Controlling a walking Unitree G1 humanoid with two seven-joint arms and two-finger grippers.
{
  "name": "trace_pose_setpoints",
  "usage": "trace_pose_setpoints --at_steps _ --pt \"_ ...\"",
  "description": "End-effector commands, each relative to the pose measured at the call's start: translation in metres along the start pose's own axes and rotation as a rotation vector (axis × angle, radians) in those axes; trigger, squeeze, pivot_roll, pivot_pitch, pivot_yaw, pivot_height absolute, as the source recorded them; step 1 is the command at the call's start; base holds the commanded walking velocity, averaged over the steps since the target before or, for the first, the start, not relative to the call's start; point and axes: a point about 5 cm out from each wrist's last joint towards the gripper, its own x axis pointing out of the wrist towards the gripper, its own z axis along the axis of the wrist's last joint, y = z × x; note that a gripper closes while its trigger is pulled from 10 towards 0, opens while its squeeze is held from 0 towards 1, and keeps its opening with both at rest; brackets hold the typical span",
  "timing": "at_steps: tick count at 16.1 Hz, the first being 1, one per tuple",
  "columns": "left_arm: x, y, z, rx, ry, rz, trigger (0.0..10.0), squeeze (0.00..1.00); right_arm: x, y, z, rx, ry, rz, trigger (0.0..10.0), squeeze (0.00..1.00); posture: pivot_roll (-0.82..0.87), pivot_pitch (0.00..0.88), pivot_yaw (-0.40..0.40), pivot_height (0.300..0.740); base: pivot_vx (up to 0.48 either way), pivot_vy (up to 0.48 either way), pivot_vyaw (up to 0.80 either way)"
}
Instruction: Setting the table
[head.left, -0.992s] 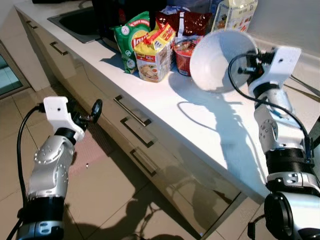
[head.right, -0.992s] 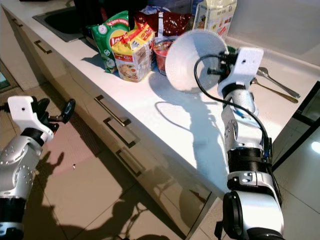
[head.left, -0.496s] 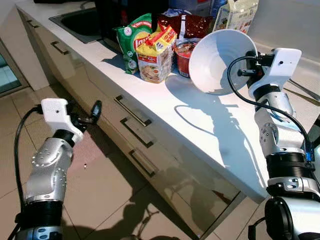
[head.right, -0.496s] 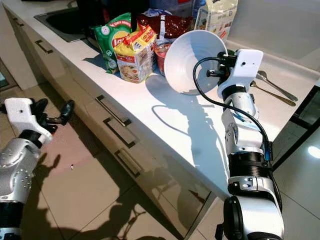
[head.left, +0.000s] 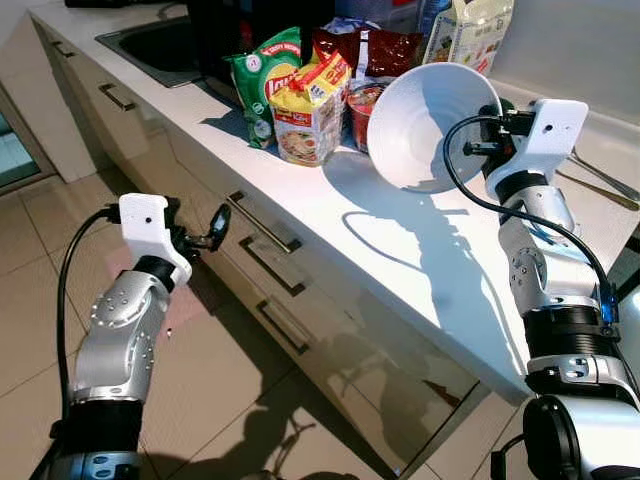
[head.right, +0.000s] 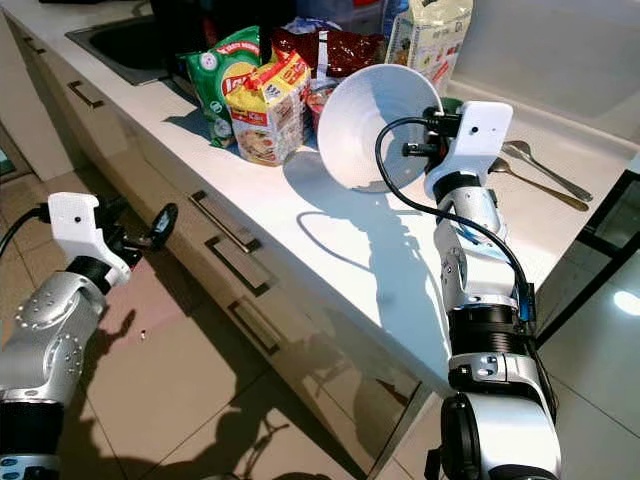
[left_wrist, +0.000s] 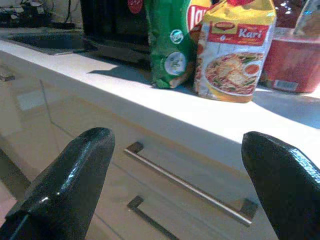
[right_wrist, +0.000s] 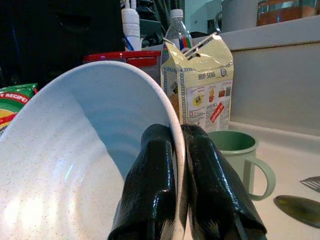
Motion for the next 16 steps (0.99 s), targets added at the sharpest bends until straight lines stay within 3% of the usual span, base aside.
trace_pose_setpoints --at_steps 1,4,10,16 --pt "0.0037 -0.0022 0.0092 -0.002 -0.026 -0.005 10.0 0.0 0.0 0.0006 0.0035 -0.01 -0.012 0.001 0.0 0.0 0.02 0.027 0.042 0.74 0.0 0.0 0.0" --pt "0.0083 -0.0063 0.0115 -0.025 -0.017 -0.011 10.0 0.0 -0.0004 0.0002 0.0025 -0.01 -0.006 -0.003 0.0 0.0 0.02 0.026 0.045 0.74 0.0 0.0 0.0" --pt "0.0105 -0.0101 0.0133 -0.044 -0.02 -0.014 10.0 0.0 -0.0013 -0.0015 0.0 -0.009 0.009 -0.007 0.0 0.0 0.02 0.031 0.045 0.74 -0.466 0.0 0.0" --pt "0.0101 -0.0108 0.0161 0.007 -0.031 -0.038 10.0 0.0 -0.0018 -0.0006 -0.0017 -0.01 0.016 -0.006 0.0 0.0 0.02 0.035 0.048 0.74 0.0 0.0 0.0"
